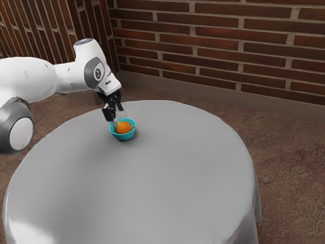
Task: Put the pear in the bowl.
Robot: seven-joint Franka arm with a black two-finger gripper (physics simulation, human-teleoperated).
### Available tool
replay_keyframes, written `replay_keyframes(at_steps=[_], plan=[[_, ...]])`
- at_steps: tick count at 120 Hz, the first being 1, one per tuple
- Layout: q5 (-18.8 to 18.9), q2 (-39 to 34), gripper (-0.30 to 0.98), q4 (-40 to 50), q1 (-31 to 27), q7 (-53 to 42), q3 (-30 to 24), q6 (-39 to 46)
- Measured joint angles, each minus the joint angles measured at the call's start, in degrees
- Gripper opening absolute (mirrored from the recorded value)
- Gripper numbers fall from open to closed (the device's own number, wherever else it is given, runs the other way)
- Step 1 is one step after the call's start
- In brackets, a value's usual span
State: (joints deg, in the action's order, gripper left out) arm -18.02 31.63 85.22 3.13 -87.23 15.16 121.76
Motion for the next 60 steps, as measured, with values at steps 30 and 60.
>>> replay_keyframes(at_steps=[30,60], plan=[[9.3,-23.43,0.67,6.47,7.48,8.74,-0.01,-17.92],[12.89,-29.87,0.68,5.42,8.66,15.82,-0.2,-28.26]])
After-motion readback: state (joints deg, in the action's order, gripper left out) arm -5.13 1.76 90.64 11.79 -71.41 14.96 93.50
